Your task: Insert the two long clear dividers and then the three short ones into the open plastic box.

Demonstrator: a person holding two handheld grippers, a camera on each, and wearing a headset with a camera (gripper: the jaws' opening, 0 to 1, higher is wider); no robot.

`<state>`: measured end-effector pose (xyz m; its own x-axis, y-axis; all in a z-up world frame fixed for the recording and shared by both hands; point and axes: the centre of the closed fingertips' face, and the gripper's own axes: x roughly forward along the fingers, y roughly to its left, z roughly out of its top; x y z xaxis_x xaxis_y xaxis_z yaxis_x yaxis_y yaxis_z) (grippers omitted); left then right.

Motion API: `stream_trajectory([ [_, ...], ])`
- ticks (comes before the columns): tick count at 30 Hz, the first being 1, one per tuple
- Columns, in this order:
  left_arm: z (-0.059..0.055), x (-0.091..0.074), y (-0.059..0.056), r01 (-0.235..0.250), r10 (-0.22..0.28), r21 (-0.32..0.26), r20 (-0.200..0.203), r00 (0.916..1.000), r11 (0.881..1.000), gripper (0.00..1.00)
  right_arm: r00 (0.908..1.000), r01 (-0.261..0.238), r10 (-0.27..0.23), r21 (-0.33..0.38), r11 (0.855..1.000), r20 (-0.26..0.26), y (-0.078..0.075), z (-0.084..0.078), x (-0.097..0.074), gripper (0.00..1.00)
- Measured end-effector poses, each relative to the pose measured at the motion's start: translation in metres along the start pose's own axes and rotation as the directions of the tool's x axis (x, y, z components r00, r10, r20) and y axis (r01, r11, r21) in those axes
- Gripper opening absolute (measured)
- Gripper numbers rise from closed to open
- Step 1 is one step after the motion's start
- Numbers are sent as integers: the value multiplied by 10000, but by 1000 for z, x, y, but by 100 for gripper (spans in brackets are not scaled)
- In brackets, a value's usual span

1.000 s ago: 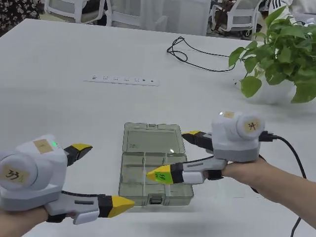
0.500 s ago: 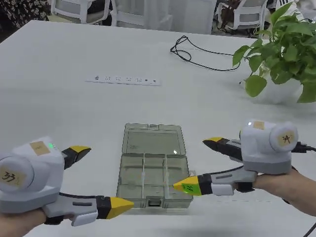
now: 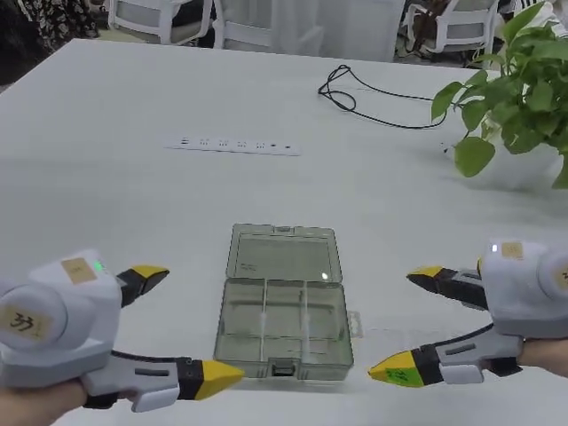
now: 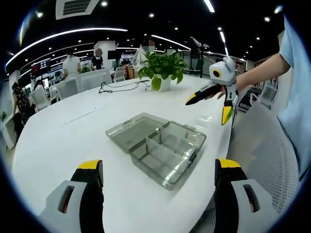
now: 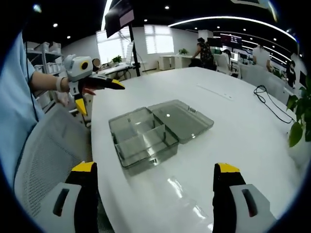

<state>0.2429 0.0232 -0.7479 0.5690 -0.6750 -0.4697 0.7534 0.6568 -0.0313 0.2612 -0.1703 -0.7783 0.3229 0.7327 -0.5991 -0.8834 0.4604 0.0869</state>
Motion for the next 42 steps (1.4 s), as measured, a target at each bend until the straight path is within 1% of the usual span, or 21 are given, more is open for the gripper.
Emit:
stream_trajectory([
  [2,-1,-1,0,-9,9,12,-35,10000,10000,98,9991,-180,170,-253,9995,-378,1,-7,0,98],
  [4,-2,-2,0,-36,37,61,-89,10000,10000,98,9979,-264,233,-510,9983,-598,1,-10,1,97],
  [8,-5,-3,0,-26,29,160,-197,9998,9999,97,9920,-536,419,-972,9938,-1192,0,-18,4,94],
  [9,-6,-3,0,-15,19,183,-229,9997,9998,97,9919,-575,447,-1063,9927,-1193,-1,-17,5,92],
  [10,-7,-3,-1,14,-9,198,-267,9996,9998,97,9899,-639,485,-1138,9914,-1334,-1,-19,6,91],
  [14,-8,-3,-1,17,-11,227,-285,9996,9997,97,9745,-1012,603,-1839,9777,-2159,-5,-29,9,87],
  [17,-8,-4,-2,-2,8,232,-290,9996,9997,97,9656,-1211,675,-2044,9714,-2511,-7,-33,11,83],
  [22,-8,-4,-3,17,-9,251,-295,9996,9997,97,9404,-1688,816,-2449,9547,-3301,-10,-44,14,74],
  [23,-8,-4,-3,19,-11,271,-312,9995,9996,97,9327,-1793,805,-2583,9493,-3516,-10,-48,15,72],
  [25,-8,-5,-3,26,-16,302,-331,9994,9995,97,9245,-2034,959,-2649,9426,-3689,-8,-51,17,70],
  [26,-8,-5,-4,27,-17,301,-329,9995,9995,97,9188,-2105,955,-2711,9393,-3829,-8,-53,18,68],
  [27,-7,-5,-4,25,-16,301,-317,9995,9995,97,9092,-2254,996,-2769,9341,-4042,-7,-57,19,66],
  [29,-8,-5,-3,18,-7,318,-342,9994,9995,97,9029,-2340,992,-2846,9297,-4182,-8,-59,22,63],
  [30,-8,-5,-4,25,-13,321,-361,9993,9995,97,8969,-2383,974,-2858,9282,-4314,-9,-62,23,62],
  [31,-8,-5,-4,27,-15,325,-369,9993,9995,97,8946,-2403,967,-2871,9273,-4363,-9,-63,23,61],
  [33,-8,-5,-4,30,-17,342,-374,9993,9994,97,8840,-2580,1030,-2921,9209,-4560,-11,-66,25,57],
  [34,-8,-5,-4,28,-15,341,-377,9993,9994,97,8779,-2599,958,-2988,9183,-4691,-12,-67,25,55],
  [37,-8,-6,-4,20,-8,320,-358,9994,9995,97,8692,-2661,915,-3038,9148,-4860,-14,-69,26,50],
  [38,-9,-6,-5,11,0,318,-350,9994,9995,97,8642,-2745,935,-3076,9110,-4943,-14,-70,26,49],
  [39,-9,-6,-5,7,3,305,-346,9994,9995,97,8627,-2779,934,-3115,9087,-4971,-13,-69,26,48],
  [42,-9,-6,-5,28,-17,306,-362,9993,9995,97,8507,-2887,792,-3362,8965,-5196,-16,-72,27,44],
])
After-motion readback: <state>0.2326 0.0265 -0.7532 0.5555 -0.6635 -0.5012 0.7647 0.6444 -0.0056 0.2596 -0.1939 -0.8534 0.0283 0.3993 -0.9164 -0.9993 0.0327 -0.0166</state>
